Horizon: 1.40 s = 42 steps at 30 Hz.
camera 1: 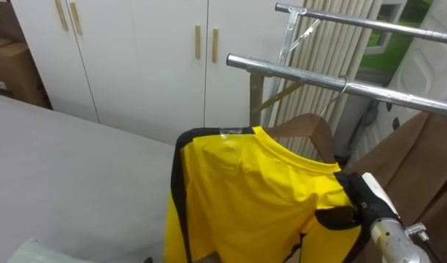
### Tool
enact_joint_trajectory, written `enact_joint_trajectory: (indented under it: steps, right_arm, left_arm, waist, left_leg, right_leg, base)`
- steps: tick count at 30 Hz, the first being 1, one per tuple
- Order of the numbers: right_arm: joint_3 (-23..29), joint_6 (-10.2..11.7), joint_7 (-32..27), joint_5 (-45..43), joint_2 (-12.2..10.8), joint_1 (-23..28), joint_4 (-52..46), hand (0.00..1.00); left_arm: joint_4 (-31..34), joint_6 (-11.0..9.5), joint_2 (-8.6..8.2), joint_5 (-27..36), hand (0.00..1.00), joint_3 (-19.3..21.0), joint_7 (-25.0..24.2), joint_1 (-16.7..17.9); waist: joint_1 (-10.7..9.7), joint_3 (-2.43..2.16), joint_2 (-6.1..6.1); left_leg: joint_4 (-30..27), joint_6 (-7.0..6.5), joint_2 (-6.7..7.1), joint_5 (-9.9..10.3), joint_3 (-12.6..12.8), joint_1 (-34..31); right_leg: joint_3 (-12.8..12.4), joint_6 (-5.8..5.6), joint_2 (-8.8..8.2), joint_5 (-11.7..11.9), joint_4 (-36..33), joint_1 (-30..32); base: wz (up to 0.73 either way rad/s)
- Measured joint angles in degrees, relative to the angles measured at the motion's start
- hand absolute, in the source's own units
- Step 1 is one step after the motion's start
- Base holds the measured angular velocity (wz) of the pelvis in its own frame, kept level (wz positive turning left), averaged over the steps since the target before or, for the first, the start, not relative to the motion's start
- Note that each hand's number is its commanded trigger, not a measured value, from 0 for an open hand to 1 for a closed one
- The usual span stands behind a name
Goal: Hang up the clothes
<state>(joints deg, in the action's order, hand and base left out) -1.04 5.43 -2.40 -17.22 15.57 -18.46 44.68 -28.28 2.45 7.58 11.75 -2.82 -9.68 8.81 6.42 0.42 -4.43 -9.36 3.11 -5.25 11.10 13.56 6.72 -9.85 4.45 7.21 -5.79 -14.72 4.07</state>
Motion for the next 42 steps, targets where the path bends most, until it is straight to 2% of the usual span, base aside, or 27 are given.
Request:
enact_joint_trajectory:
  steps: [6,14,19,23,42]
  right_arm:
    - [0.40,-0.82,-0.26,2.52,0.00,-0.20,2.06,0.00]
    - [0.03,-4.37,1.36,3.94,-0.02,-0.09,6.72,0.00]
    - [0.05,-4.52,1.73,4.44,-0.01,-0.07,7.06,0.00]
    - [0.05,-4.52,1.92,4.48,-0.03,0.02,7.05,0.00]
    - [0.05,-5.00,1.93,5.84,-0.22,0.03,7.05,0.00]
  left_arm:
    - [0.00,-0.02,0.01,0.01,0.00,0.05,0.00,0.00]
    - [0.00,-0.45,-0.01,0.01,0.00,0.42,-0.01,-0.07]
    - [-0.05,-0.45,-0.14,0.10,0.00,0.41,-0.08,-0.43]
    - [-2.21,-1.23,-0.27,0.10,0.00,0.44,-0.08,-1.63]
    - [-2.75,-1.70,-0.24,0.09,0.00,0.98,-0.07,-1.72]
  waist:
    - [0.21,0.05,0.05]
    - [0.33,0.32,0.21]
    - [0.09,0.31,0.21]
    - [0.05,0.29,0.18]
    - [-0.03,0.26,-0.45]
  left_leg:
    - [0.06,0.00,-0.01,0.00,-0.32,-0.02]
    - [0.67,0.02,-0.01,-0.01,-0.31,-0.43]
    - [0.67,0.01,-0.03,-0.02,-0.26,-0.63]
    - [0.65,-0.01,0.00,-0.04,0.03,-0.51]
    - [0.57,-0.02,0.02,-0.04,0.25,-0.11]
  right_leg:
    - [0.47,0.07,-0.04,-0.13,0.00,-0.03]
    - [0.53,0.20,0.03,-0.45,-0.07,0.72]
    - [0.49,0.29,0.06,-0.69,-0.05,0.98]
    - [0.16,0.26,0.10,-0.80,-0.06,0.97]
    - [-0.69,0.22,0.27,-0.83,-0.28,0.90]
  base:
    - [0.03]
    - [0.00]
    - [0.00]
    - [-0.03]
    - [-0.01]
